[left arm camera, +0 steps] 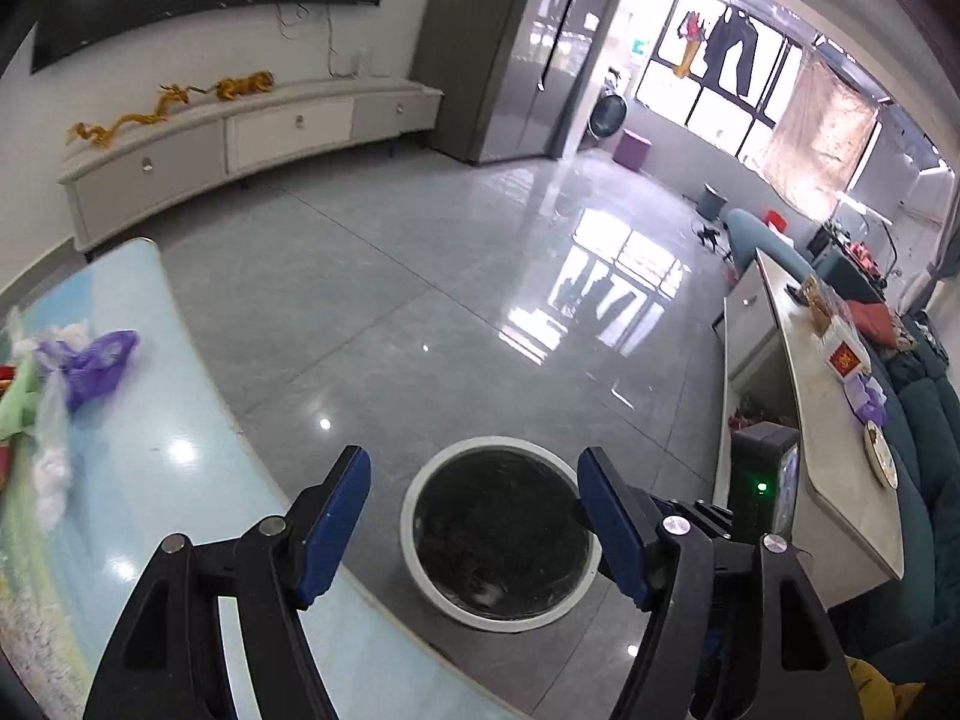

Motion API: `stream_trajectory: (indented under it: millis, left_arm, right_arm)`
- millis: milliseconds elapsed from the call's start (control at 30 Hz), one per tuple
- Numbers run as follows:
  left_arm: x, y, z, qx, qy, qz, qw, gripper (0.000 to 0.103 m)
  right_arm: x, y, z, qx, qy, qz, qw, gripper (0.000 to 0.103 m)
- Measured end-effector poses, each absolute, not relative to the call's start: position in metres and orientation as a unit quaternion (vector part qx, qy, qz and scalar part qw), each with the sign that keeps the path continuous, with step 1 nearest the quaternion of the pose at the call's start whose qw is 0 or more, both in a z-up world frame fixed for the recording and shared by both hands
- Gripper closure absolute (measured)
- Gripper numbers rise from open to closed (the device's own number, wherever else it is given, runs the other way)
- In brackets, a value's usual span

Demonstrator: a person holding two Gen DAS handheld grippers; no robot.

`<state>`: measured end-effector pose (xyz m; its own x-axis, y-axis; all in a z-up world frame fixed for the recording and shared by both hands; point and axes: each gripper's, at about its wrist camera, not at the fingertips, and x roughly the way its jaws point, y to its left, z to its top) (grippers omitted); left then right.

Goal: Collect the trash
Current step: 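Move both tools back over the table toward the trash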

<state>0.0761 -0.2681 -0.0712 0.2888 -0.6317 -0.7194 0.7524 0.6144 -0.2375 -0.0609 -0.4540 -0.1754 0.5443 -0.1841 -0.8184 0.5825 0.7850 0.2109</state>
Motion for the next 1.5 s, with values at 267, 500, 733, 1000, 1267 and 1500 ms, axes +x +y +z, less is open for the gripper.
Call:
stream_trajectory:
  millis: [267, 500, 733, 1000, 1267, 1500]
  left_arm:
    - [0.057, -0.191, -0.033, 0.055, 0.366, -0.407, 0.835, 0.018]
    - [0.052, -0.105, -0.002, 0.036, 0.326, -0.355, 0.875, 0.018]
    - [0.084, 0.004, 0.032, 0.023, 0.282, -0.232, 0.931, 0.018]
    - [0.142, 0.088, -0.002, 0.008, 0.315, -0.113, 0.942, 0.02]
    - [0.183, 0.117, -0.091, 0.038, 0.39, -0.077, 0.917, 0.022]
    - [0.208, 0.123, -0.13, 0.029, 0.421, -0.087, 0.902, 0.022]
  right_arm:
    - [-0.066, -0.396, -0.098, 0.19, 0.335, -0.206, 0.9, 0.032]
    - [-0.057, -0.331, -0.021, 0.144, 0.256, -0.103, 0.95, 0.016]
    - [-0.034, -0.277, 0.037, 0.112, 0.208, -0.03, 0.971, 0.0]
    - [0.036, -0.254, 0.042, 0.093, 0.248, -0.003, 0.964, 0.0]
    - [0.139, -0.279, -0.028, 0.162, 0.332, -0.01, 0.929, 0.013]
    - [0.217, -0.292, -0.102, 0.26, 0.374, 0.013, 0.89, 0.02]
